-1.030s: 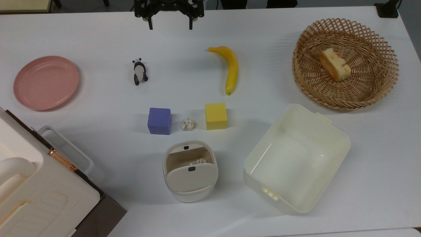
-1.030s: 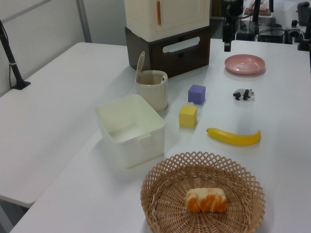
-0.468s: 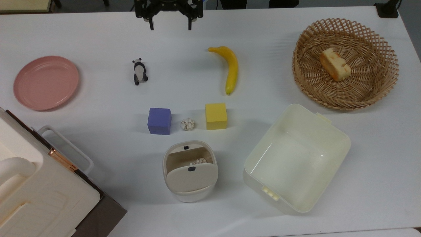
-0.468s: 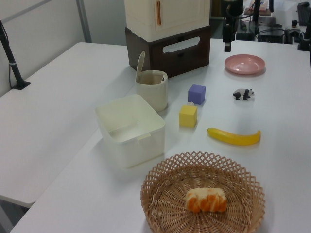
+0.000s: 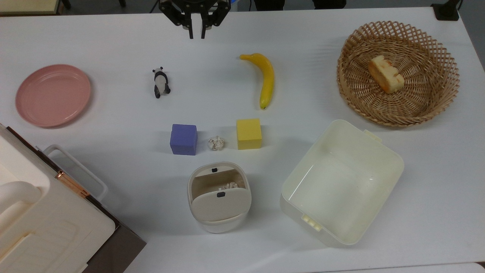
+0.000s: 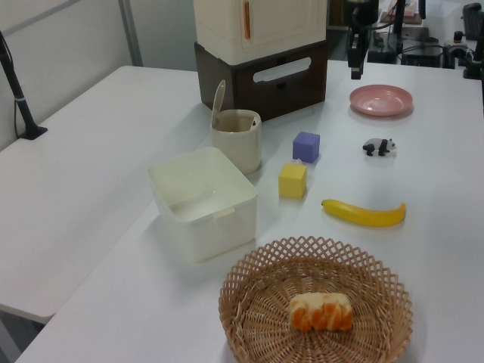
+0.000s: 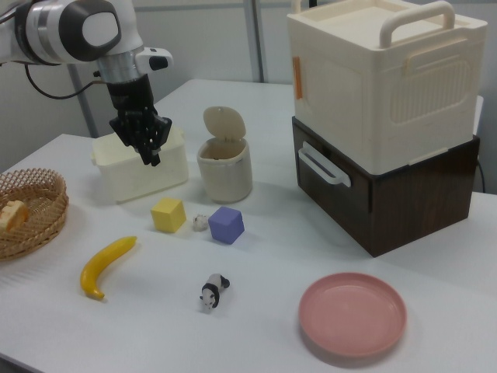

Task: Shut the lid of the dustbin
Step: 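Move the gripper over the open lid of the cream dustbin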

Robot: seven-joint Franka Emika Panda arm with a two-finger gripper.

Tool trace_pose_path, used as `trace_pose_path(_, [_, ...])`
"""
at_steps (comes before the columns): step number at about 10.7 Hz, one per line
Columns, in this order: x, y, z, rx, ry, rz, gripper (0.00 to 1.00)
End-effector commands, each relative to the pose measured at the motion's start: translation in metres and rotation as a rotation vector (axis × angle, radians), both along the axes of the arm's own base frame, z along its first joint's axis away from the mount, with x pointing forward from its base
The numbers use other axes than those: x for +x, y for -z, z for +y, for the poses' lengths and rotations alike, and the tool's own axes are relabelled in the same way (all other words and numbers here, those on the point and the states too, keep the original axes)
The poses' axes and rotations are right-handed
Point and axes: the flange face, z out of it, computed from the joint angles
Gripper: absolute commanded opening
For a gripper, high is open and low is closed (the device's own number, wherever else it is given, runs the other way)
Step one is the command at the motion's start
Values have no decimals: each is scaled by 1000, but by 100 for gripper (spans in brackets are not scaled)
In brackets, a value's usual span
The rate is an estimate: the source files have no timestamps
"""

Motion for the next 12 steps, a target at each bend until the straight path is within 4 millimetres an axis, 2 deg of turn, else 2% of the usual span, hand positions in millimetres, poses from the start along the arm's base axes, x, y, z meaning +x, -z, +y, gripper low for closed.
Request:
trace_pose_path(1, [-1,0,0,-2,-2,-1,0])
trace_pose_path(6, [13,15,6,-4,-11,13,0])
trace_pose_path(12, [51,-11,11,6,-24,-198,0])
